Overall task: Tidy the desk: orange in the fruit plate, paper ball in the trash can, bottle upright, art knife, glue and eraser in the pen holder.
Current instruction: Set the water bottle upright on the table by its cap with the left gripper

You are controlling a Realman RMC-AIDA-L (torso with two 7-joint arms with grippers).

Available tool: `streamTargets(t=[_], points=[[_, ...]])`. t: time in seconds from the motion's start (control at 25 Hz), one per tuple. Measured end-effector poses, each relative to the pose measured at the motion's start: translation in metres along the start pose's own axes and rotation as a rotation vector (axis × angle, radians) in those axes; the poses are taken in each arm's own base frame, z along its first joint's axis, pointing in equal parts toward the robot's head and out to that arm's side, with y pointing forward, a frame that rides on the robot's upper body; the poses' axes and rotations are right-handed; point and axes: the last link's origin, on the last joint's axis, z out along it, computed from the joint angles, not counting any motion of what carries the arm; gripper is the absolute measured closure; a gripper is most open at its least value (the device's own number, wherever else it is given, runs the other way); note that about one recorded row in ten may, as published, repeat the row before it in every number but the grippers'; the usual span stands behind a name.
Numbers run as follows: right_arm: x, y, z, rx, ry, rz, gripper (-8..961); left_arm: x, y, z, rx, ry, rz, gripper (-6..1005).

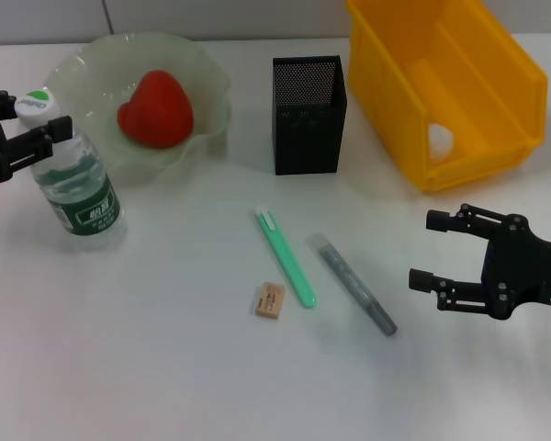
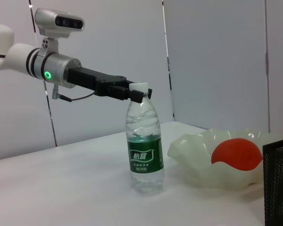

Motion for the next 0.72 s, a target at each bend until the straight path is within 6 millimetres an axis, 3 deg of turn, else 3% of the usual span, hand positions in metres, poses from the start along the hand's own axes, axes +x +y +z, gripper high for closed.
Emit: streamTargets(t=[0.72], points=[[0.0003, 0.0000, -0.0002, 0.001, 0.001, 0.003, 137, -0.0062, -0.0075, 0.0030, 0.066, -0.005, 0.024, 558]])
